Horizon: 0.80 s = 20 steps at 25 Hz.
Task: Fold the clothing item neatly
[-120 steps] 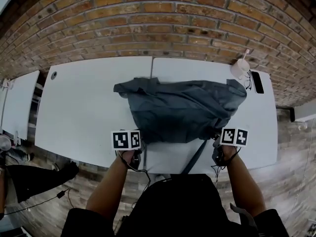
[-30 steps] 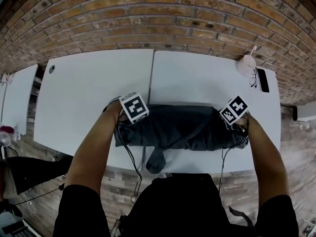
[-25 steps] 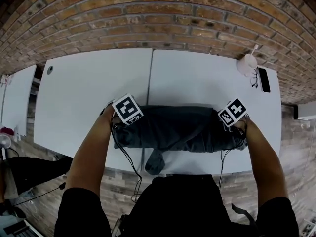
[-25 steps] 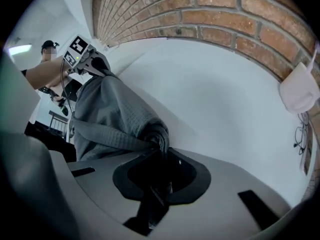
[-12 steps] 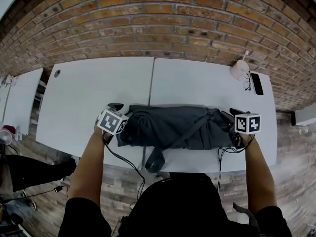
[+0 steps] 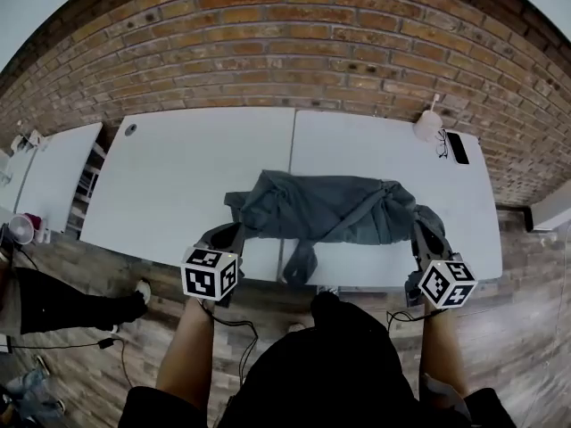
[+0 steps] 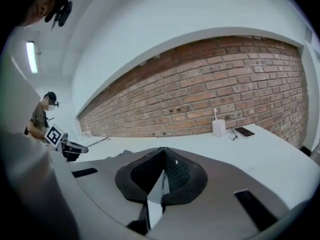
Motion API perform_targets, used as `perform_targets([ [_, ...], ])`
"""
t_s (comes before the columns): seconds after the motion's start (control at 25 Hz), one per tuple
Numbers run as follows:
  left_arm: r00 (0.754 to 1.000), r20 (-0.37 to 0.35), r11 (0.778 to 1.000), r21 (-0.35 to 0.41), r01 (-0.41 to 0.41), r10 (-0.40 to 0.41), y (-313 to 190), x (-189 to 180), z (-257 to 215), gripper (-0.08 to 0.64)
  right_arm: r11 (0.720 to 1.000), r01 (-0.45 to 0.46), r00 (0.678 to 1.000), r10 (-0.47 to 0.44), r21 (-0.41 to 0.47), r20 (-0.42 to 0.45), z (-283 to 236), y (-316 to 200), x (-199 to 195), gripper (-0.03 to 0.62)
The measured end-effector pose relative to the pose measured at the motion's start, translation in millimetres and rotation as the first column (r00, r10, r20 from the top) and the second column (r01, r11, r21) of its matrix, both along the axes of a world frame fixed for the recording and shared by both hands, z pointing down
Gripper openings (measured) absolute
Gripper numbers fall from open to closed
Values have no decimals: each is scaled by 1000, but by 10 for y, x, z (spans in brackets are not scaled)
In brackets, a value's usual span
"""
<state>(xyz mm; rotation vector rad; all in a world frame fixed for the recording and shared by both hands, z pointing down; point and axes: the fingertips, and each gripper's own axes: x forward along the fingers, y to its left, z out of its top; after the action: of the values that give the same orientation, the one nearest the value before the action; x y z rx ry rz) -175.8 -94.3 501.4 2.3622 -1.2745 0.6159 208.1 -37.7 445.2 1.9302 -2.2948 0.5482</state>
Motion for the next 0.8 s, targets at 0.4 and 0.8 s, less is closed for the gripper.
perform_targets([
  [0.4,999,-4,998,-28,-51,51,983,135,283,-2,995,84,996,-83,-51,21,125,858,-567,2],
  [0.8,999,-33,998,60,-12,14,1673,480,-89,-3,973,229,973,-229,-11,-9,-96,1587,-757,2],
])
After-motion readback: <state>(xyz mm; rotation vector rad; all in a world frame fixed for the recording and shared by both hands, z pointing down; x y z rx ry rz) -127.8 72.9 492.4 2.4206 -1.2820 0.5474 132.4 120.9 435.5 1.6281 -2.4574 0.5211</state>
